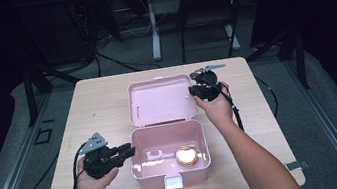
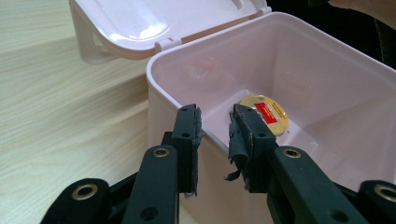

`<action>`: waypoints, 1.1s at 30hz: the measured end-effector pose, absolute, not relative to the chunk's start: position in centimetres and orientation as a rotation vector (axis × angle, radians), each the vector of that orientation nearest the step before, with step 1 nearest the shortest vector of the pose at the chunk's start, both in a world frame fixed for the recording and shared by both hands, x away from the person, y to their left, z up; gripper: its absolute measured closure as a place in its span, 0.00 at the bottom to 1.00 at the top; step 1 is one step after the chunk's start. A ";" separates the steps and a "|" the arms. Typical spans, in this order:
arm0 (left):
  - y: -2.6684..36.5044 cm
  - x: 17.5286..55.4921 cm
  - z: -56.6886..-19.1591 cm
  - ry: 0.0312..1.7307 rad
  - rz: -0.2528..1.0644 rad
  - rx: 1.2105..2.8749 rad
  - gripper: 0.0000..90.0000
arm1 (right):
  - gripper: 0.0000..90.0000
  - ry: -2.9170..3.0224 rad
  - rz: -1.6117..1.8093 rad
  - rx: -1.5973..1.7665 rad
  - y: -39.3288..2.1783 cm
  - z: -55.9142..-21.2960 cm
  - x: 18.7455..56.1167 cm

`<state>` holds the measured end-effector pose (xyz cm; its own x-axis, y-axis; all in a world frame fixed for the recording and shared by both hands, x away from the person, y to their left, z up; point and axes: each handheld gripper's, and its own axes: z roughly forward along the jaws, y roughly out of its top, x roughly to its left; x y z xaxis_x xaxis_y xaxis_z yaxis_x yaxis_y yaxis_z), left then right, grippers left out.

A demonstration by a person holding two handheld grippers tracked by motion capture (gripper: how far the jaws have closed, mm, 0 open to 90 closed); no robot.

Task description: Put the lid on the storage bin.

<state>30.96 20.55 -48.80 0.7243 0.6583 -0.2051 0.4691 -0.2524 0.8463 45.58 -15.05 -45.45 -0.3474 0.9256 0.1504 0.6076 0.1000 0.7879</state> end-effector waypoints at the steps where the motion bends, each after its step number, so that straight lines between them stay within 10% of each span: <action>1: 20.6 31.0 -48.8 0.871 0.232 1.904 0.80 | 0.90 2.001 1.128 1.499 -15.1 -45.4 45.5; 33: 20.2 30.9 -48.8 0.885 0.249 1.908 0.80 | 0.93 1.907 1.230 1.386 -16.3 -43.2 41.5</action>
<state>30.94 20.19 -48.77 0.7134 0.6729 -0.1958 0.4719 -0.2546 0.8441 41.49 -16.31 -43.21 -0.3735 0.9195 0.1224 0.4905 0.0838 0.8674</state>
